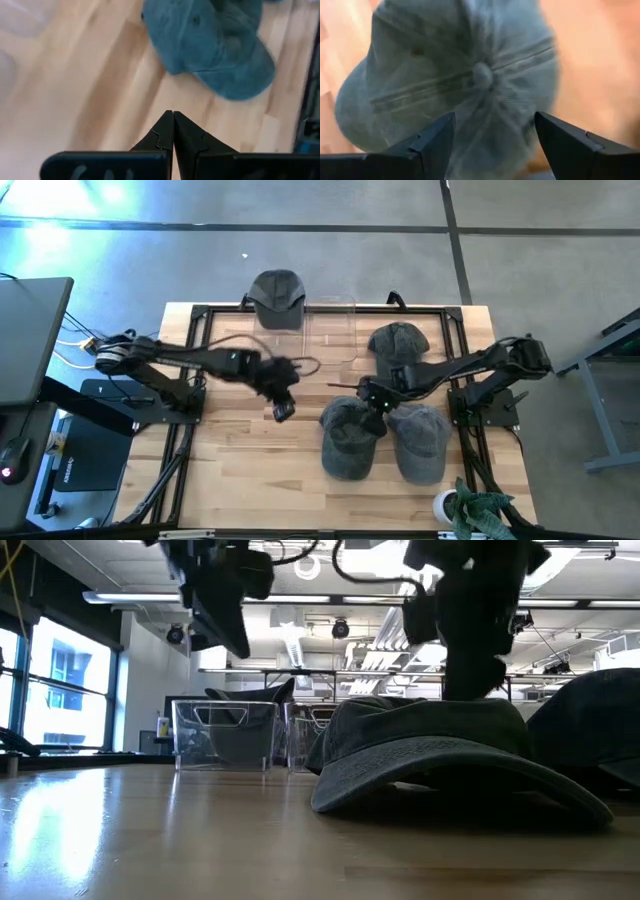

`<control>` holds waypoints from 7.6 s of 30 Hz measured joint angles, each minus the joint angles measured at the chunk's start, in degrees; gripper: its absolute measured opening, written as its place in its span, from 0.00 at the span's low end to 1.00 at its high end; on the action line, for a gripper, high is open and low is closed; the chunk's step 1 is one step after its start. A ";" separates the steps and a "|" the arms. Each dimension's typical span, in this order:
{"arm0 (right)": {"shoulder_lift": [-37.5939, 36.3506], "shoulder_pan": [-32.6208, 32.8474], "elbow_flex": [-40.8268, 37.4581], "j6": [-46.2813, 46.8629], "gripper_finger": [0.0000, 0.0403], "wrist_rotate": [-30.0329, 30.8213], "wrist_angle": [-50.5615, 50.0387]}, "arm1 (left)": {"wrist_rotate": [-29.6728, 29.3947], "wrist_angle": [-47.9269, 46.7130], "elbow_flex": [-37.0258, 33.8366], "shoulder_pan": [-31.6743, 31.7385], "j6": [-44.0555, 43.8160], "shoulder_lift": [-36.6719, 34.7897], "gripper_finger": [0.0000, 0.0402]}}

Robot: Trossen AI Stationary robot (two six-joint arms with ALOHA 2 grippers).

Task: Pick & Place hat
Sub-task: Put the bottom black cap into the right transparent bin

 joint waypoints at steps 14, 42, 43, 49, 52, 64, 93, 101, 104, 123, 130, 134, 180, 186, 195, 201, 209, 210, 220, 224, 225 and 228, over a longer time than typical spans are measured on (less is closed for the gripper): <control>-0.26 3.85 -11.88 4.75 0.08 -8.82 27.48 | -14.88 27.05 -4.90 -14.86 -10.25 -0.48 0.01; -11.11 9.31 -1.76 -1.69 0.02 -4.77 27.84 | -16.10 48.93 -0.62 -12.13 12.20 12.21 0.80; -11.11 9.31 -1.76 -1.70 0.02 -4.85 27.84 | -14.63 48.39 -0.16 -12.13 12.24 12.32 0.80; -11.45 9.31 -1.79 -2.19 0.01 -6.35 27.77 | -2.88 45.49 0.51 -12.11 9.66 12.41 0.78; -11.98 9.31 -1.79 -2.03 0.02 -8.68 27.79 | 3.22 45.17 0.51 -12.11 8.73 12.41 0.71; -12.62 11.10 -1.79 0.94 0.03 -18.87 30.26 | 20.01 46.99 0.51 -12.11 3.31 12.36 0.09; -6.96 19.92 -1.82 -13.61 0.53 -21.19 46.52 | 27.79 24.28 17.16 -9.75 11.03 7.32 0.00; -8.93 19.82 -1.79 -7.04 0.47 -21.11 51.78 | 30.66 25.39 17.31 -9.90 10.59 6.92 0.00; -8.95 19.76 -1.79 -11.16 0.47 -15.72 52.55 | 28.93 25.37 17.31 -9.88 10.63 6.92 0.00; -8.82 20.36 -1.79 -6.70 0.01 -10.94 51.46 | 26.25 24.16 17.29 -7.70 9.16 7.71 0.24; -8.82 20.55 -1.81 -4.30 0.01 -11.58 53.25 | 29.43 29.99 17.23 -9.26 10.52 12.98 0.52; -8.82 20.55 -1.79 -3.89 0.01 -11.54 53.48 | 29.30 39.36 17.38 -9.52 8.61 18.03 0.60; -9.43 20.96 -1.76 -9.70 0.55 -12.69 60.43 | 45.79 67.67 17.25 -11.41 -15.19 16.32 0.01; -9.41 23.38 -1.76 -15.57 0.55 -11.77 58.66 | 46.55 72.12 17.25 -11.39 -19.52 16.03 0.01; -9.41 27.36 -1.76 -7.52 0.54 -12.95 59.31 | 47.83 72.07 17.25 -11.36 -19.31 15.71 0.01; -9.41 27.39 -1.76 -5.65 0.39 -11.68 64.06 | 48.78 66.13 17.25 -10.76 -15.89 15.71 0.01; -9.41 27.41 -1.76 -6.58 0.03 -7.22 64.77 | 47.74 60.99 17.25 -7.72 -12.77 15.71 0.01; -9.41 27.43 -1.76 -5.72 0.04 -6.60 65.06 | 47.26 60.21 17.25 -7.21 -11.99 15.71 0.01; -9.38 26.98 -1.76 2.87 0.01 2.10 58.65 | 49.30 33.28 17.27 2.22 1.15 16.08 0.30; -9.38 25.88 -1.76 10.20 0.01 11.49 50.96 | 42.23 18.76 17.27 5.17 6.56 16.03 0.34; -9.36 25.56 -1.77 12.09 0.01 13.56 49.33 | 38.12 15.26 17.26 5.35 8.17 15.68 0.34; -9.34 24.49 -1.83 17.04 0.01 18.44 46.27 | 26.83 5.74 17.27 5.12 10.66 13.31 0.31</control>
